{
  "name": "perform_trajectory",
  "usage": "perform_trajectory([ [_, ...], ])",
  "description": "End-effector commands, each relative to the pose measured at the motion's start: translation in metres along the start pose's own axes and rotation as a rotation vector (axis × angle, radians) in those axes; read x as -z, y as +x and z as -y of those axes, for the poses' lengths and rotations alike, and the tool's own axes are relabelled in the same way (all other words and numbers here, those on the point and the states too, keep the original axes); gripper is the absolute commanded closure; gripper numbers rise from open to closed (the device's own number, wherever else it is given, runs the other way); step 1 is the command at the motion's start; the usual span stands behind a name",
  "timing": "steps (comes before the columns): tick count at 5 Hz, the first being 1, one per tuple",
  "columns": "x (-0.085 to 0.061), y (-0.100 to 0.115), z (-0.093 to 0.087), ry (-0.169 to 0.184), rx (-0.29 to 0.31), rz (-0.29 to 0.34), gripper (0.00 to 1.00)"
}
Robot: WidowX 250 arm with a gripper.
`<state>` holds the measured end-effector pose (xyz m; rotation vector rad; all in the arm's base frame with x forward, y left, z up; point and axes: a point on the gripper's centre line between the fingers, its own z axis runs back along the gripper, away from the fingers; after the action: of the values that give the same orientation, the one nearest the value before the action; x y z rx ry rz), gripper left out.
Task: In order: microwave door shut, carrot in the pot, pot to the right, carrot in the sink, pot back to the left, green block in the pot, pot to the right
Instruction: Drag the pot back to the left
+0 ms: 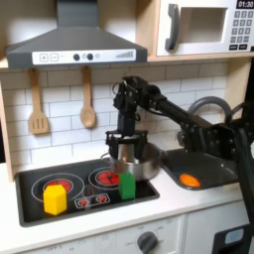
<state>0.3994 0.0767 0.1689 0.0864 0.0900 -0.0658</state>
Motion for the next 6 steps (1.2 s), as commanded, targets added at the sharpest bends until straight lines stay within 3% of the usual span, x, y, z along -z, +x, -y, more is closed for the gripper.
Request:
perform_trajectory([
  [1, 0.003, 0.004, -0.02, 0.012, -0.035, -0.008, 0.0],
  [6, 0.007, -0.014, -0.068, 0.013, -0.106, -0.015, 0.0],
])
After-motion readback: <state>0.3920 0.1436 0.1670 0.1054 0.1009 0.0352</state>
